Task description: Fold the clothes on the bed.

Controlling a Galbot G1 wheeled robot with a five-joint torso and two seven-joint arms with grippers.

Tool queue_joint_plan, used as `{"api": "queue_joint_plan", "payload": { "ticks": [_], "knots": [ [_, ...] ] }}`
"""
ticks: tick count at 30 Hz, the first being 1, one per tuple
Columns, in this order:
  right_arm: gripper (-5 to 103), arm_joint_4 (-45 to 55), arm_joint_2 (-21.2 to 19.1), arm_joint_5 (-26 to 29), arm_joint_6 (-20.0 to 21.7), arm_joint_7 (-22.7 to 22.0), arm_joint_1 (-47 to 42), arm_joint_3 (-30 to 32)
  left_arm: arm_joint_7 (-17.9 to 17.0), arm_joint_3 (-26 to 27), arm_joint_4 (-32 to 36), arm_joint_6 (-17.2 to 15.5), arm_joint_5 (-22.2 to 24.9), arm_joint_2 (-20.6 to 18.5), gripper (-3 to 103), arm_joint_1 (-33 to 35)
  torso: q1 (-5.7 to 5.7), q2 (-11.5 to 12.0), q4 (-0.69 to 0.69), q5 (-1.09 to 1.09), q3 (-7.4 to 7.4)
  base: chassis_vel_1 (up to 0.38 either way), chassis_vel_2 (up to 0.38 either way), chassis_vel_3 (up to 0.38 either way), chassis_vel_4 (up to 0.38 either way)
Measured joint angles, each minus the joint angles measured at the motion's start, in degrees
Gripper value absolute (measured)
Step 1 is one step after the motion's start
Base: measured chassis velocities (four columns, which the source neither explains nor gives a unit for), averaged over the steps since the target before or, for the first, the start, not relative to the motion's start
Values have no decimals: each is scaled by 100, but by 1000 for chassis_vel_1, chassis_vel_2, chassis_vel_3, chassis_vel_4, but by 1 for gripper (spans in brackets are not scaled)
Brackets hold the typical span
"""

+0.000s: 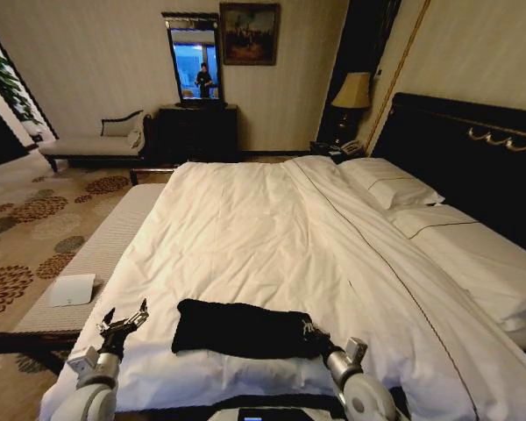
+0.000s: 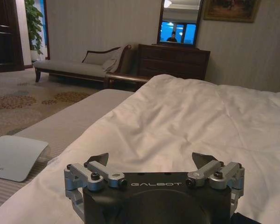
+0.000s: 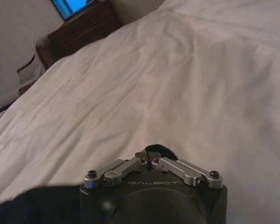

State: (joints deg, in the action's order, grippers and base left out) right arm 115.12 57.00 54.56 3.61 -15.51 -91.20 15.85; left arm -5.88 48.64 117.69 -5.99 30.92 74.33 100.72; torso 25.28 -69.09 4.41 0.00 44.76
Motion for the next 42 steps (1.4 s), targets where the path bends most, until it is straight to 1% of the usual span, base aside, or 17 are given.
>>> {"api": "queue_joint_plan", "payload": {
  "ticks": [11,14,18,21,23,24,25,26,27,28,31,33,37,38,40,41,42],
  "knots": [
    [0,-517,148,97,-135,-144,298,172,-3,-13,-5,-2,16,10,100,-14,0,0,-1,0,0,0,0,0,0],
    [0,-560,185,31,-172,-148,275,211,-3,-11,-5,-2,23,7,100,-8,0,0,0,0,0,0,0,0,0],
    [-2,-530,255,-137,-355,-62,207,214,-3,-25,-4,0,24,16,100,-3,0,0,0,0,0,0,0,0,0],
    [14,-169,326,-275,-602,12,-30,296,-3,-41,17,6,23,29,100,6,0,0,0,0,0,0,0,0,0],
    [14,-87,330,-272,-610,-3,-88,303,-3,-42,17,8,23,29,100,8,0,0,0,-1,0,0,0,0,0],
    [20,-11,333,-257,-611,-38,-144,309,-3,-42,17,10,23,29,100,9,0,0,0,-1,-1,0,0,0,0],
    [25,204,341,-173,-566,-243,-305,317,-3,-36,18,22,23,24,100,13,0,0,0,-1,-1,0,0,0,0],
    [30,592,374,67,-251,-829,-566,289,-3,-26,13,44,27,9,100,25,0,0,1,-1,-1,0,0,0,0],
    [30,592,374,67,-251,-829,-566,289,-3,-26,13,44,27,9,100,25,0,0,1,-1,-1,0,0,0,0],
    [36,794,403,254,-12,-1200,-728,244,-3,-23,2,61,29,3,100,33,0,0,1,-2,-1,0,0,0,0],
    [51,1002,482,413,257,-1565,-1023,127,-3,-21,-2,78,35,-9,100,38,0,0,0,-2,-1,0,0,0,0],
    [51,1010,513,419,292,-1623,-1080,88,-3,-20,5,78,40,-14,100,39,0,-1,1,-1,-1,0,0,0,0],
    [73,954,614,400,303,-1781,-1142,26,-3,7,41,80,88,-58,100,46,0,0,1,0,-1,0,0,0,0],
    [73,954,614,400,303,-1781,-1142,26,-3,7,41,80,88,-58,100,46,0,0,1,0,-1,0,0,0,0],
    [84,921,669,388,233,-1892,-1141,61,-3,26,41,95,104,-85,100,62,0,0,0,0,0,0,0,0,0],
    [84,915,677,387,222,-1905,-1142,70,-3,29,41,99,107,-89,100,64,0,0,0,0,0,0,0,0,0],
    [90,894,689,386,196,-1927,-1158,91,-3,34,41,110,112,-97,100,65,0,0,0,0,0,0,0,0,0]
  ]
}}
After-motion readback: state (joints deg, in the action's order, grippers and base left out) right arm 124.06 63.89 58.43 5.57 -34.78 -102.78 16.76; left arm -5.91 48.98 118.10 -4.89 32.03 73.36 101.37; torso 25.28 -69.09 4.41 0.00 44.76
